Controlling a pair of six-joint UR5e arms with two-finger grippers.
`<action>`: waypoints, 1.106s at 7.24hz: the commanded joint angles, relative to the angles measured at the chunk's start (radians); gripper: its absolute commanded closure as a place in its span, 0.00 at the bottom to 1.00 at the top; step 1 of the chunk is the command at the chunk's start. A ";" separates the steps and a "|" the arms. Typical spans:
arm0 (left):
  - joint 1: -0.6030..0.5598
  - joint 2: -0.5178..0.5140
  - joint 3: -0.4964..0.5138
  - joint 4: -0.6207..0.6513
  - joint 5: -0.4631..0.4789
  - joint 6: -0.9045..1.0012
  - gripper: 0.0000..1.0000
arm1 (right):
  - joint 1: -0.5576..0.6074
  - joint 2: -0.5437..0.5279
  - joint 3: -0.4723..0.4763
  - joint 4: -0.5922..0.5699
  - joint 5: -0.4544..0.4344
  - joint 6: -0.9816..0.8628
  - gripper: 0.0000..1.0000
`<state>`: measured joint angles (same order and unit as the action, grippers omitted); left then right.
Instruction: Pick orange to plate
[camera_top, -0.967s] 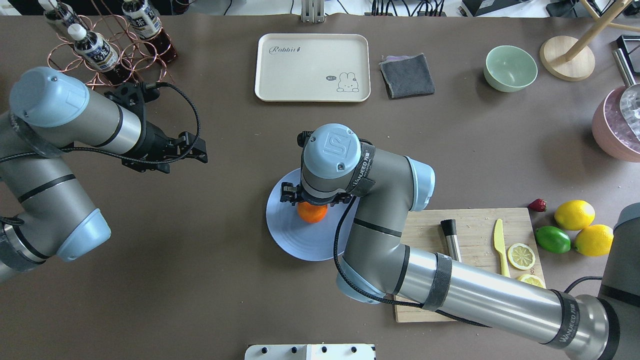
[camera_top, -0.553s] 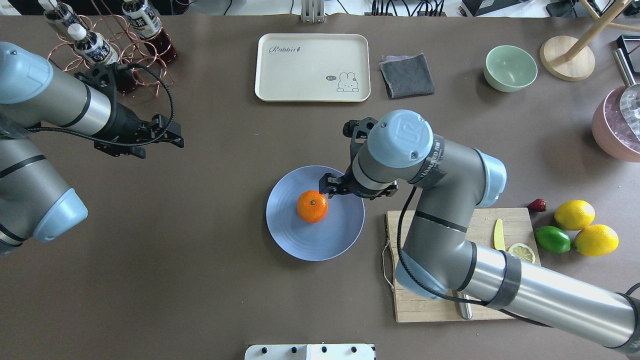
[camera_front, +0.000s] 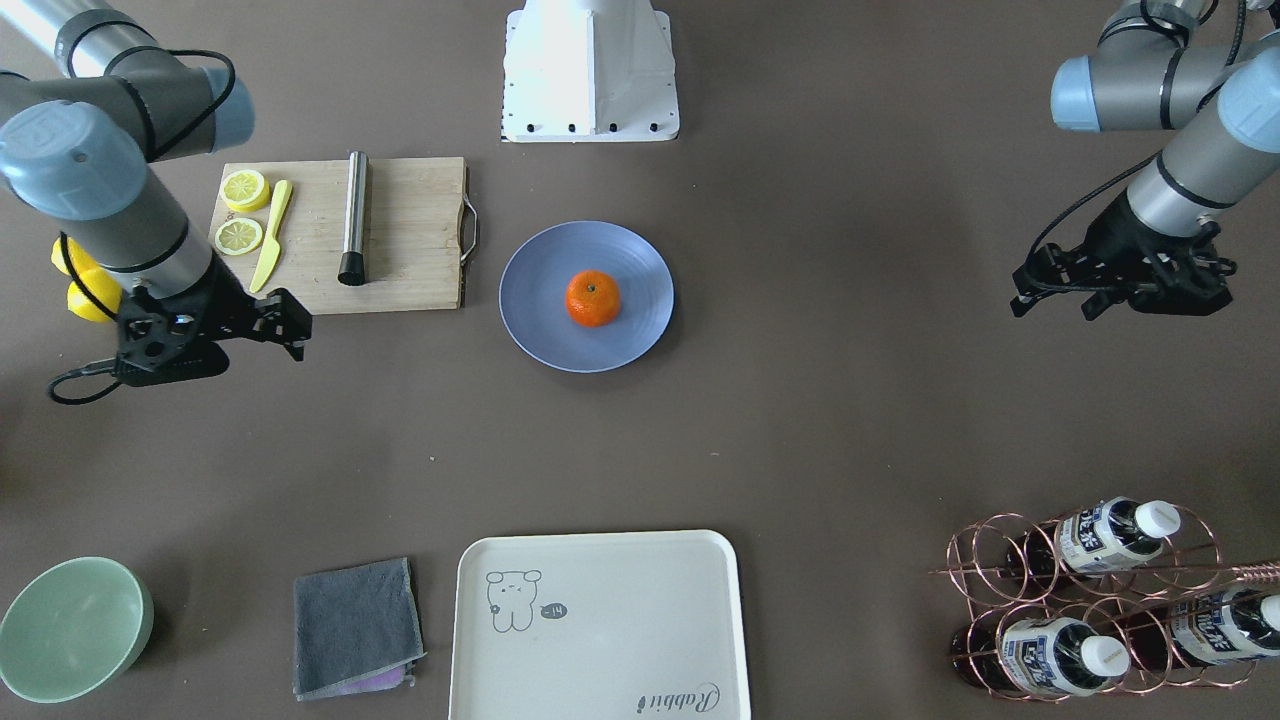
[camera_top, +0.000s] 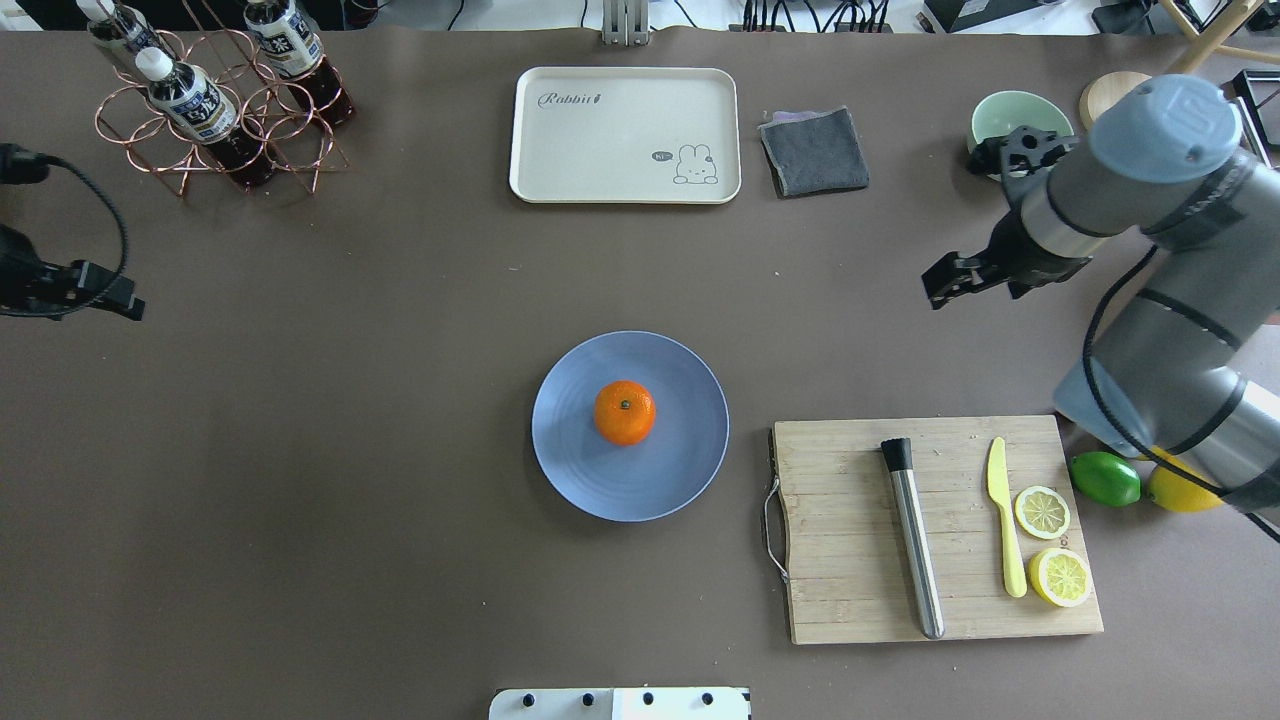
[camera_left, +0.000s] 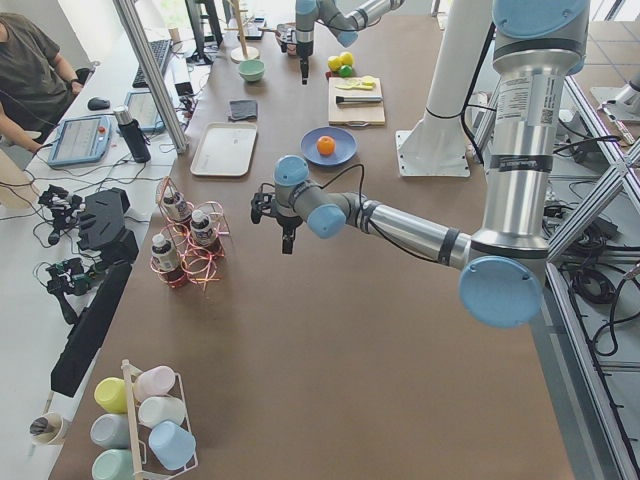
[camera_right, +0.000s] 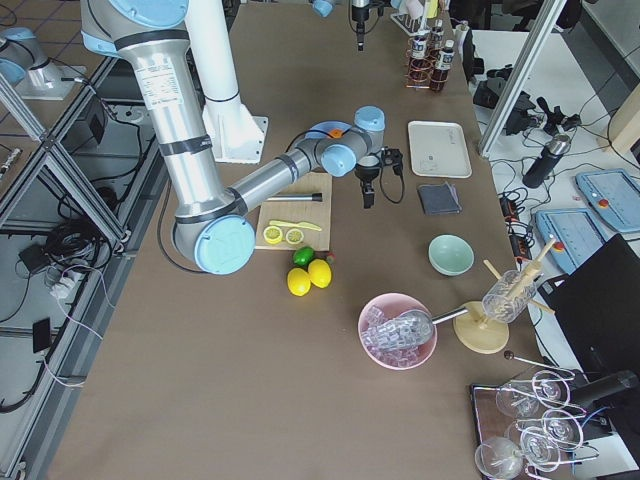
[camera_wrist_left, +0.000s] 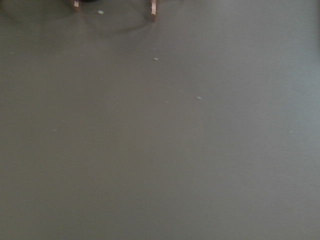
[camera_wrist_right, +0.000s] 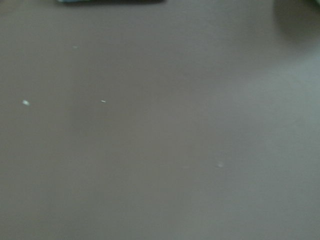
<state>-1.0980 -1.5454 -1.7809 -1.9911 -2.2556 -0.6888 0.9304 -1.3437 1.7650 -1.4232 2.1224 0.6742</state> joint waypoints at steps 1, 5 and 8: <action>-0.205 0.120 0.064 0.000 -0.126 0.307 0.04 | 0.225 -0.202 -0.015 0.001 0.137 -0.334 0.00; -0.279 0.159 0.086 0.083 -0.154 0.350 0.03 | 0.425 -0.321 -0.106 0.003 0.163 -0.555 0.00; -0.284 0.085 0.080 0.190 -0.153 0.364 0.03 | 0.511 -0.350 -0.107 0.004 0.206 -0.686 0.00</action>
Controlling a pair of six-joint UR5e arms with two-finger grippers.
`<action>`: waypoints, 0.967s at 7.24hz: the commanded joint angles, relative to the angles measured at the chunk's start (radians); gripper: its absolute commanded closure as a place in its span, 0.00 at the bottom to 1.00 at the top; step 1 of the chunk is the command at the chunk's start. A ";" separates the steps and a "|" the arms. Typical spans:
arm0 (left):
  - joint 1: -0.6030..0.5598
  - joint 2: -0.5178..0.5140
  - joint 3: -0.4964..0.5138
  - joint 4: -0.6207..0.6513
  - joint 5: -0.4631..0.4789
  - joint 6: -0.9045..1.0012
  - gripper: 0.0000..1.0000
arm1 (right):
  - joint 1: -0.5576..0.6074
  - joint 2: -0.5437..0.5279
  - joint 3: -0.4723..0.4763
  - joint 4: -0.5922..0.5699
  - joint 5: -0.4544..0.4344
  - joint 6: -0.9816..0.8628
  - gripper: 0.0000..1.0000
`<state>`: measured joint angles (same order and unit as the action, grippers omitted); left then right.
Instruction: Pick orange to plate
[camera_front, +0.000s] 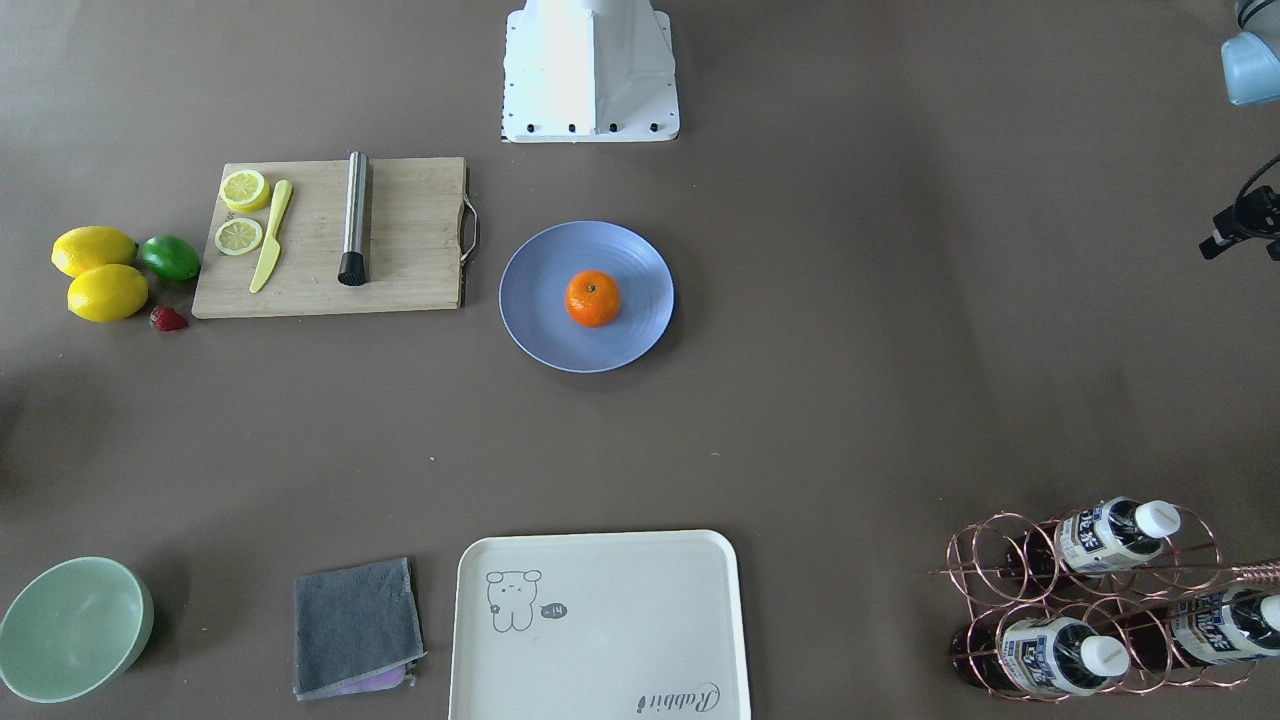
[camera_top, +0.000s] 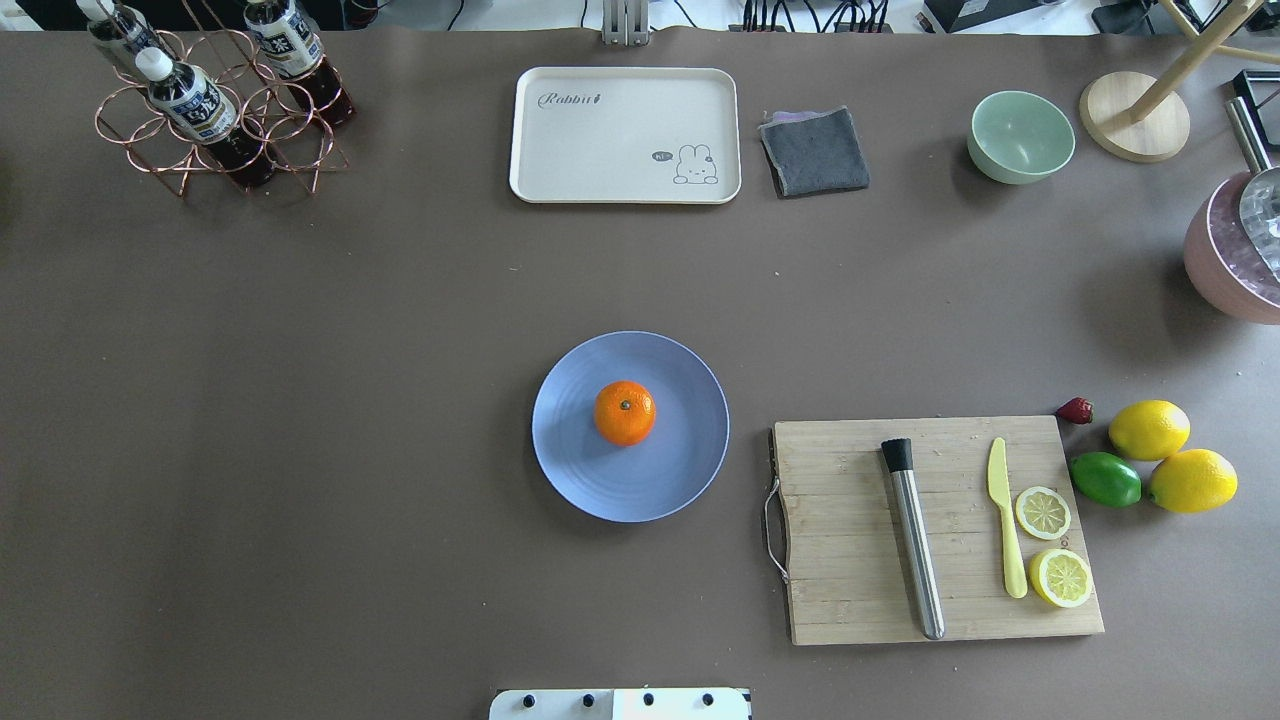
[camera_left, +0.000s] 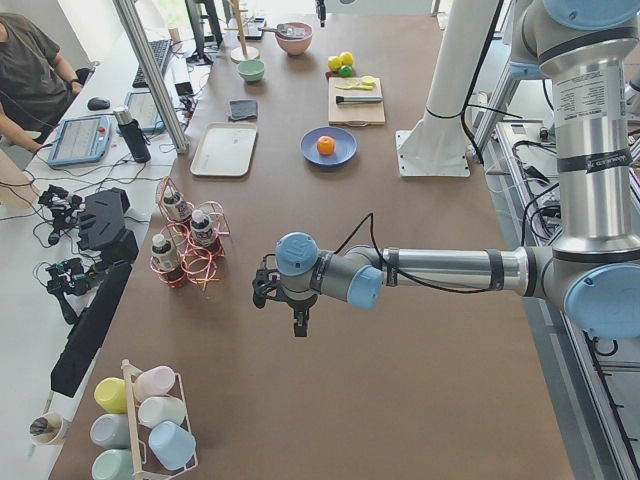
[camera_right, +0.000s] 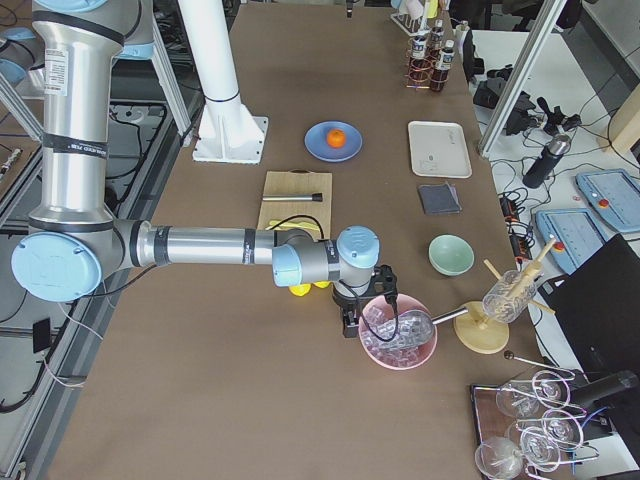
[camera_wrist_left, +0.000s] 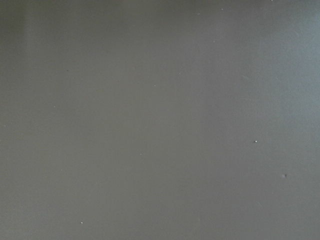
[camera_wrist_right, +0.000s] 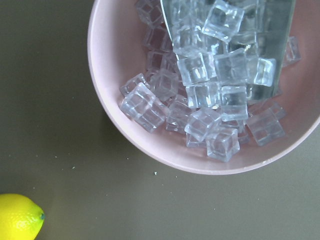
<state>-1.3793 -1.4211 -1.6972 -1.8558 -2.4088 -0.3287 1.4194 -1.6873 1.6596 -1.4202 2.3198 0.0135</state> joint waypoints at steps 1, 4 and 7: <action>-0.001 -0.038 -0.002 0.058 -0.001 0.016 0.03 | 0.030 -0.014 0.005 0.001 0.012 -0.026 0.00; -0.007 -0.041 0.001 0.049 0.008 0.016 0.03 | 0.029 0.001 -0.004 0.000 0.012 -0.015 0.00; -0.033 -0.058 -0.028 0.050 0.066 0.028 0.03 | 0.029 -0.002 0.005 0.000 0.026 -0.012 0.00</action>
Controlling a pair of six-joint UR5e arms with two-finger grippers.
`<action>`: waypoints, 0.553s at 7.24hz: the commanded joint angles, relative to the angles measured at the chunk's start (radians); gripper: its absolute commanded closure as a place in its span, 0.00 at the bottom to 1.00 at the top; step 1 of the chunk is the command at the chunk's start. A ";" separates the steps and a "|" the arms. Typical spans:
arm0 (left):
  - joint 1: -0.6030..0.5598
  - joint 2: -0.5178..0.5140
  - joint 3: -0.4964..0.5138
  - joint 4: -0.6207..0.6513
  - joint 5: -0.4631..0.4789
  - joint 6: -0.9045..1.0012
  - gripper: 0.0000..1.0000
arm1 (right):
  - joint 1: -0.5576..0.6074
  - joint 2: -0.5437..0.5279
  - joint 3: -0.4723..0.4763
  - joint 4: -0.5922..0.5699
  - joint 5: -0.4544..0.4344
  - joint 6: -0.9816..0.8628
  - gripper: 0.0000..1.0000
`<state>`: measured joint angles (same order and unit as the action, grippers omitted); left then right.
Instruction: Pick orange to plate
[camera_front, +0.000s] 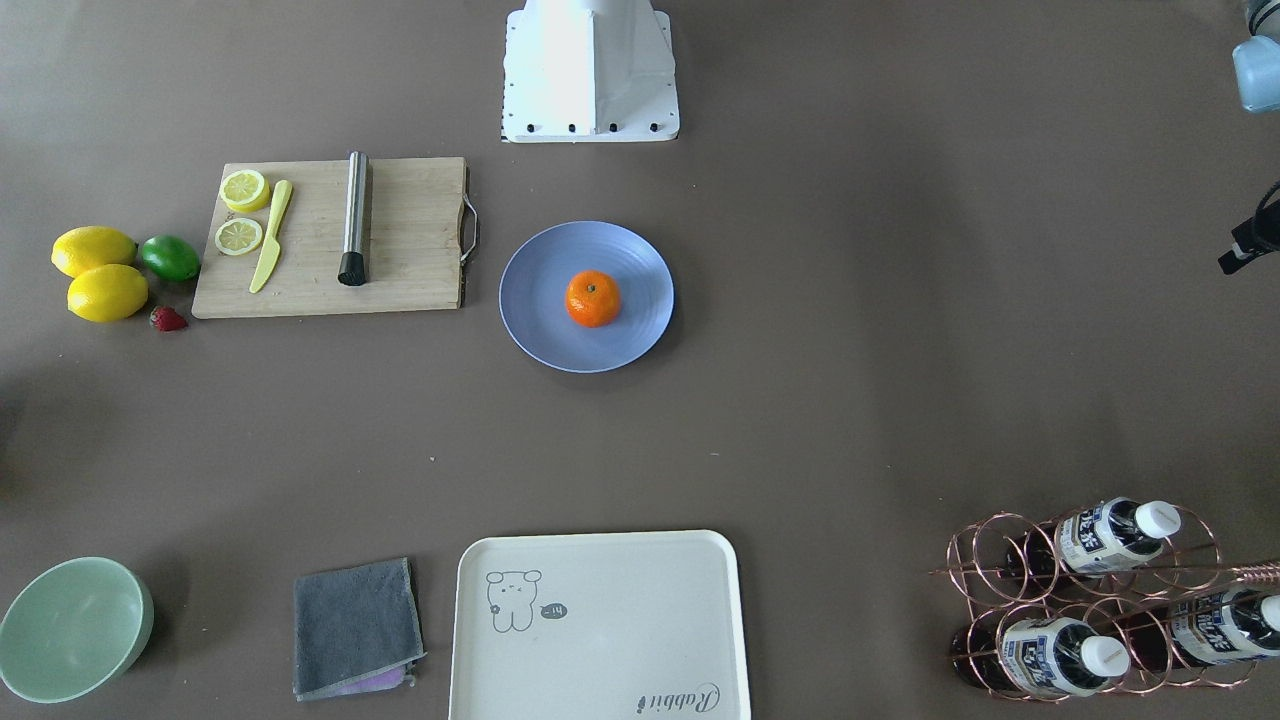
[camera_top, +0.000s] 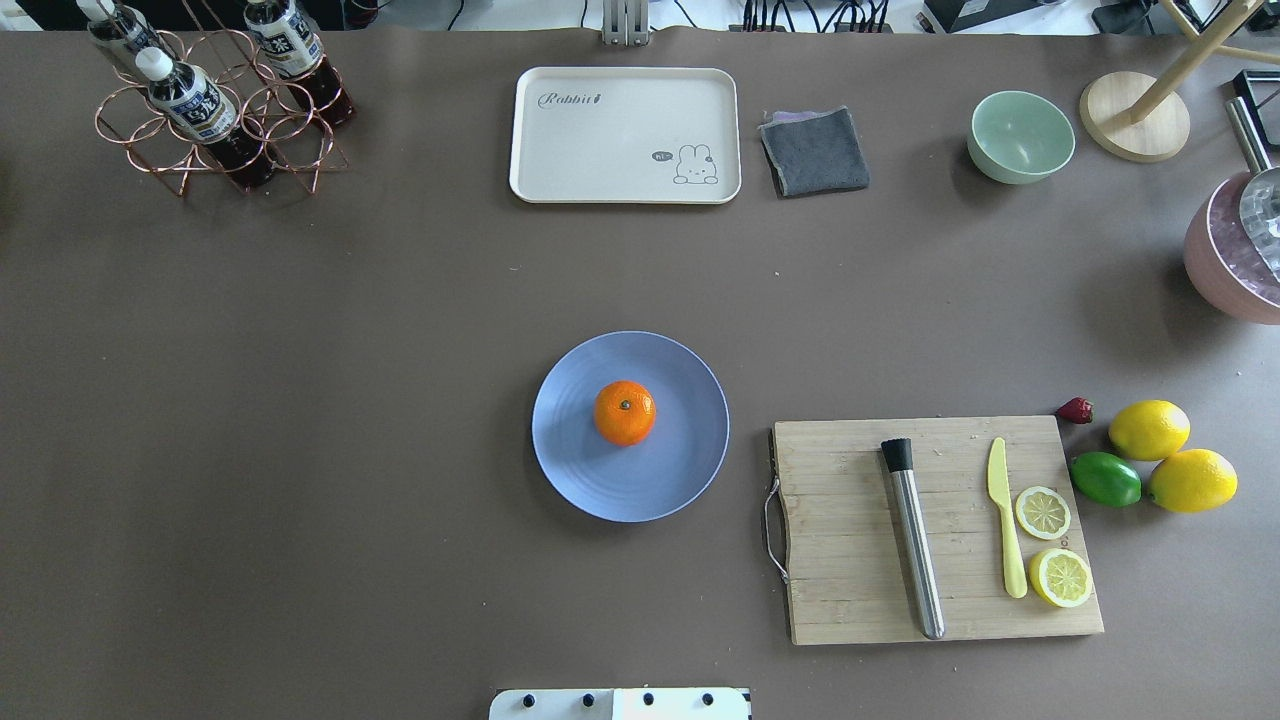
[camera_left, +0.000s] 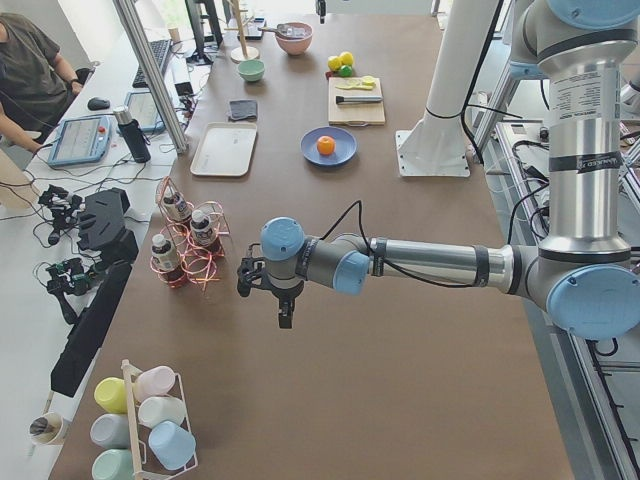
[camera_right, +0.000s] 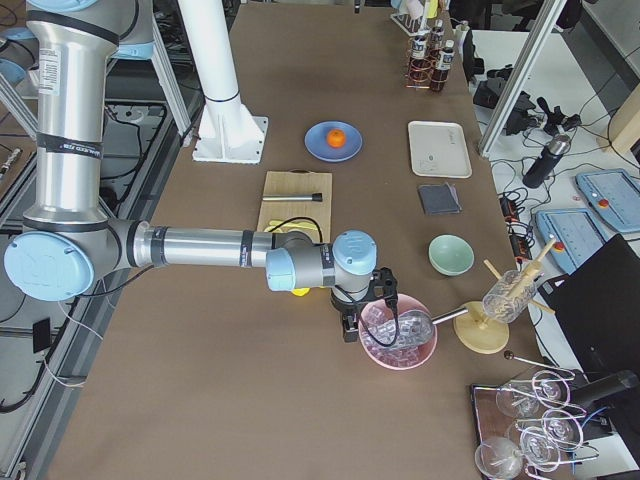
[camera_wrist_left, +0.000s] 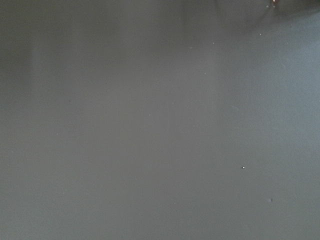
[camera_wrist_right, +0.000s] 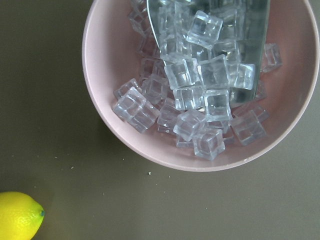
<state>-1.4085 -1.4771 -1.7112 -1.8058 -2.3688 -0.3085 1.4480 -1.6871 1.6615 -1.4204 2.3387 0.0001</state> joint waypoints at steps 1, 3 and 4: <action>-0.004 -0.011 -0.015 0.003 0.022 0.011 0.03 | 0.000 0.000 0.001 0.000 0.008 0.001 0.00; -0.019 0.009 -0.042 0.006 0.017 0.029 0.03 | 0.000 0.003 -0.008 0.000 -0.001 0.000 0.00; -0.023 0.009 -0.035 0.008 0.019 0.040 0.03 | 0.000 0.003 -0.008 0.000 0.004 0.000 0.00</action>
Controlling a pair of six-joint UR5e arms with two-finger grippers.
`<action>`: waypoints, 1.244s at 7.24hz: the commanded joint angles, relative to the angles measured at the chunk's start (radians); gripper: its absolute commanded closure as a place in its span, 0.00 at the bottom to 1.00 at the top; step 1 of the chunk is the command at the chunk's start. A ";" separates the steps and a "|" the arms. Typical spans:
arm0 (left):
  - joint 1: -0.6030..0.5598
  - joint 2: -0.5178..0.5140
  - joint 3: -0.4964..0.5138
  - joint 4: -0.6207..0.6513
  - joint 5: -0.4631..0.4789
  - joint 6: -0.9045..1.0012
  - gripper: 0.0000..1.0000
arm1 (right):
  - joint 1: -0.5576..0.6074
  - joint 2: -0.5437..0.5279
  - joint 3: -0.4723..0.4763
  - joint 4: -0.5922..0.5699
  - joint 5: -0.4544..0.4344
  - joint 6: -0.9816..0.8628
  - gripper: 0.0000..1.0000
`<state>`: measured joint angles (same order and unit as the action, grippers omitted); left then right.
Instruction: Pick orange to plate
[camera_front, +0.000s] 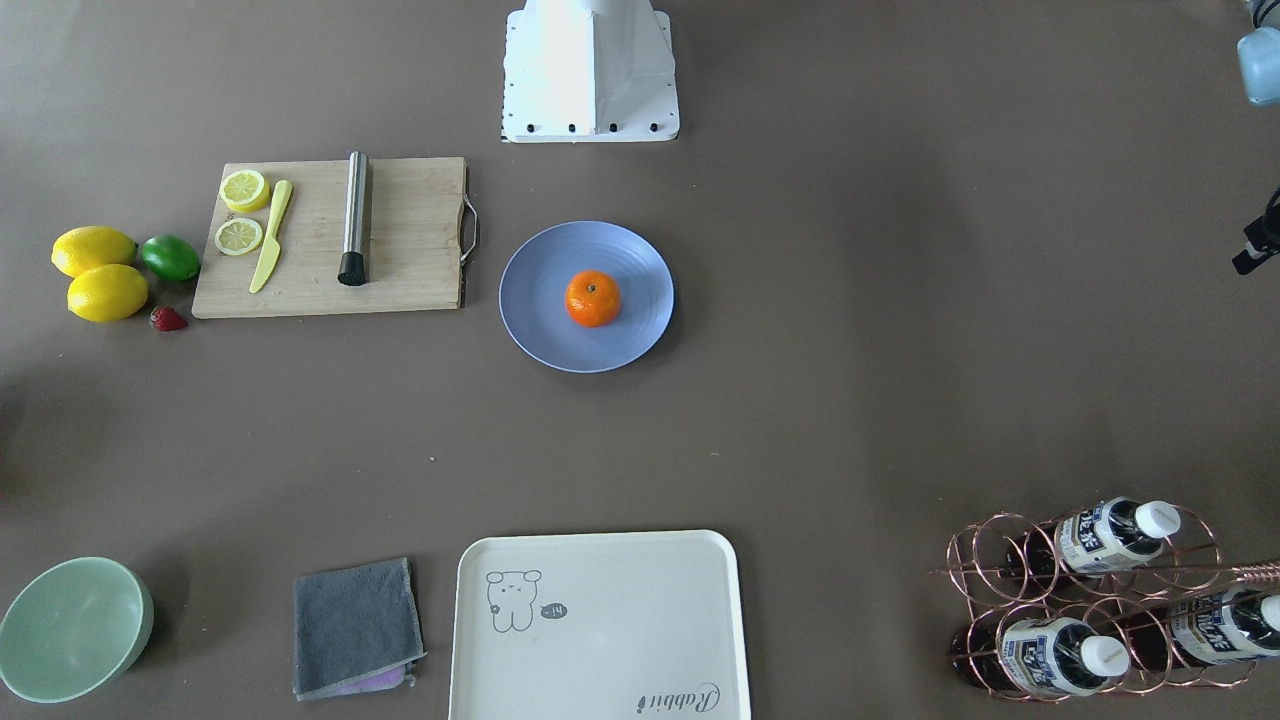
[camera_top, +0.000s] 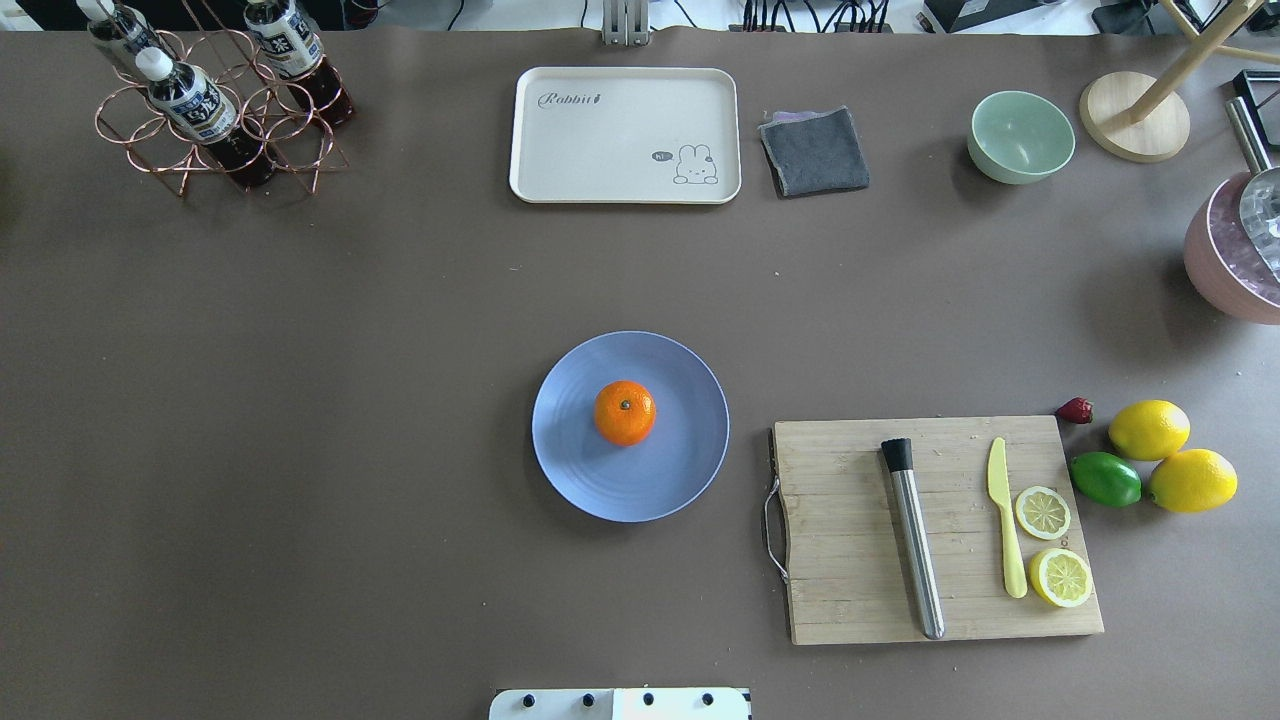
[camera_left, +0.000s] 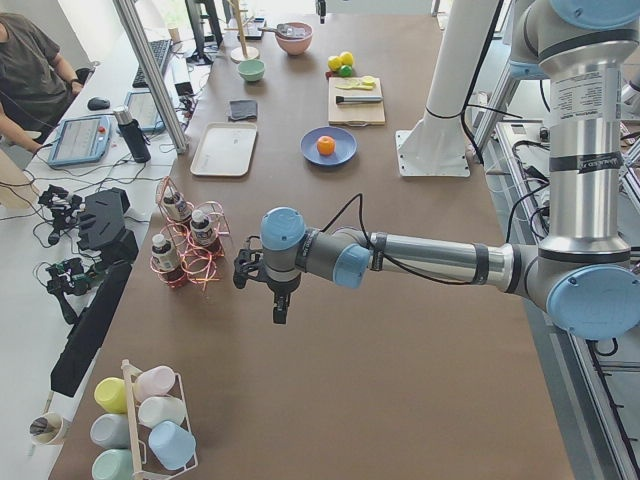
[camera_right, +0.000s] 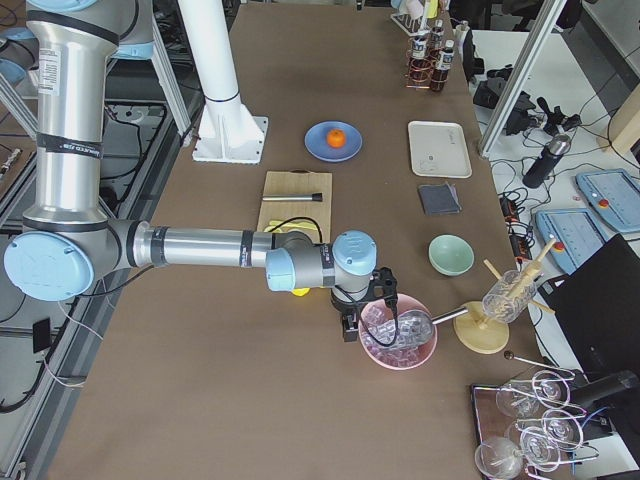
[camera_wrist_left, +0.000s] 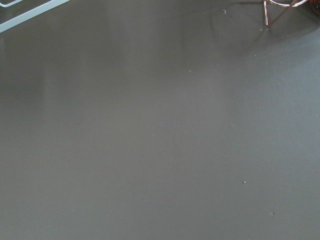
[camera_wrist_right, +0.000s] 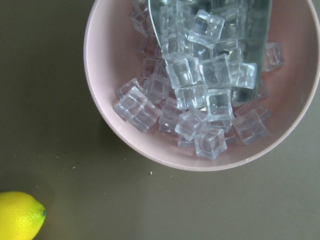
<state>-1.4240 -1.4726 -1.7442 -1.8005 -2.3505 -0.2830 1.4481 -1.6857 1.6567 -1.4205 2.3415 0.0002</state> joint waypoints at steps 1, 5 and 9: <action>-0.010 0.006 -0.008 0.003 0.000 0.015 0.03 | 0.000 0.001 -0.003 0.000 -0.001 0.000 0.00; -0.012 0.040 0.000 0.003 -0.001 0.028 0.03 | 0.000 0.006 -0.008 0.002 -0.010 0.001 0.00; -0.033 0.063 0.011 0.013 0.000 0.130 0.03 | 0.002 0.043 0.003 -0.008 -0.008 0.006 0.00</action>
<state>-1.4551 -1.4127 -1.7369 -1.7880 -2.3502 -0.1606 1.4484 -1.6598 1.6585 -1.4225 2.3315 0.0053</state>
